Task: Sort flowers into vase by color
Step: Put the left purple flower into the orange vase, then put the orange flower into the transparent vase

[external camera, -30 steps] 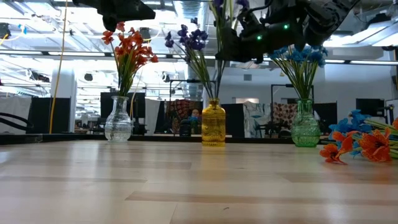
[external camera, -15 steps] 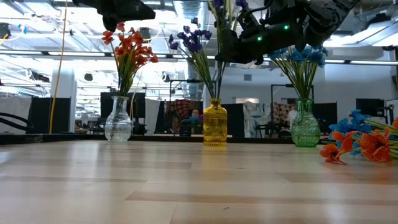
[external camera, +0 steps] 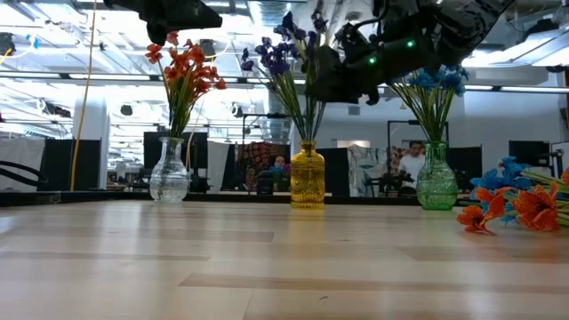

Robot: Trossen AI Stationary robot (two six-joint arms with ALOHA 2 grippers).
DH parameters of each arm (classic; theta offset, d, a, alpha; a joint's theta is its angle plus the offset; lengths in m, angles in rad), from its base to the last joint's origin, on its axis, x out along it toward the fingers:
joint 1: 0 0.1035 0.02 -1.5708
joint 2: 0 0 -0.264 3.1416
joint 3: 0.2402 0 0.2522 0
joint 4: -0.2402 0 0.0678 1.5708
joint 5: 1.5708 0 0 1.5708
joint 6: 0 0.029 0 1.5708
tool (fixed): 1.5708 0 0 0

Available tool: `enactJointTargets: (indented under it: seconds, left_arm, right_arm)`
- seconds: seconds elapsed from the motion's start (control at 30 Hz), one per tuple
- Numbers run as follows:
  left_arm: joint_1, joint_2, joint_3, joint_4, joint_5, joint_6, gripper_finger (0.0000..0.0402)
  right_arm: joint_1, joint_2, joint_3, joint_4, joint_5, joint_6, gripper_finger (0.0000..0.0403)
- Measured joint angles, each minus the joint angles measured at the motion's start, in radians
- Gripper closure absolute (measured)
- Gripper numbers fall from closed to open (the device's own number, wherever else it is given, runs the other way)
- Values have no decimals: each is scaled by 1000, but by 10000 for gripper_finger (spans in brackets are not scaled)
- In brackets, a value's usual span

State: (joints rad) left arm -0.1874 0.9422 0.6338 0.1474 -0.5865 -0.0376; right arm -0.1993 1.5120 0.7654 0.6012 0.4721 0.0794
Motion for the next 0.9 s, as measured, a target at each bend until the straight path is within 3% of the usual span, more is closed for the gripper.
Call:
enactJointTargets:
  seconds: [0.23, 0.67, 0.9]
  left_arm:
    - [0, 0, 0, -2, 0, 0, 397]
    - [0, 0, 0, -17, 0, 0, 397]
    - [0, 0, 0, -35, 0, 0, 397]
  right_arm:
    - [2, -15, 32, -128, 0, 1, 155]
    - [2, -27, 308, -799, -1, 79, 152]
    - [25, -27, 421, -1036, -1, 81, 152]
